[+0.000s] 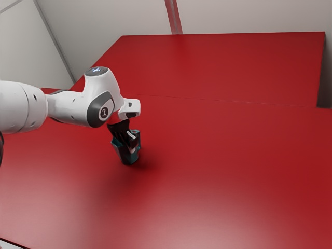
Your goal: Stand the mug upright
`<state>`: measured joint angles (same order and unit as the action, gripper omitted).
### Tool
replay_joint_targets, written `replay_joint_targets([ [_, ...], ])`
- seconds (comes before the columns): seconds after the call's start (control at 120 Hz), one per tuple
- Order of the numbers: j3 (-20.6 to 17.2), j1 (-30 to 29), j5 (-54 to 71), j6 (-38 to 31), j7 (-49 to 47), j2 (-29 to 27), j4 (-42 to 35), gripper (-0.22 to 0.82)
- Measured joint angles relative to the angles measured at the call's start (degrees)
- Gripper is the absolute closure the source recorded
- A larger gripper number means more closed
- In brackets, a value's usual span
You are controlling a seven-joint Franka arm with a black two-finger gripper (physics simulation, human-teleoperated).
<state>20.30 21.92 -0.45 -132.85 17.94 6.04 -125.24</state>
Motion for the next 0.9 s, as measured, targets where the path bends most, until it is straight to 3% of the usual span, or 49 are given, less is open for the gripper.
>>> replay_joint_targets([
  [0.258, 0.0, 0.0, -0.1, 0.2, -0.4, -0.4, 0.1, 0.29],
  [0.575, -0.8, 0.2, -0.1, 2.0, -0.9, -5.2, 1.2, 0.19],
  [0.742, -1.0, 0.6, -0.3, 6.2, -1.2, -5.2, 9.6, 0.09],
  [0.9, -1.0, -0.3, -1.2, 16.1, -1.4, -0.4, 25.4, 0.04],
])
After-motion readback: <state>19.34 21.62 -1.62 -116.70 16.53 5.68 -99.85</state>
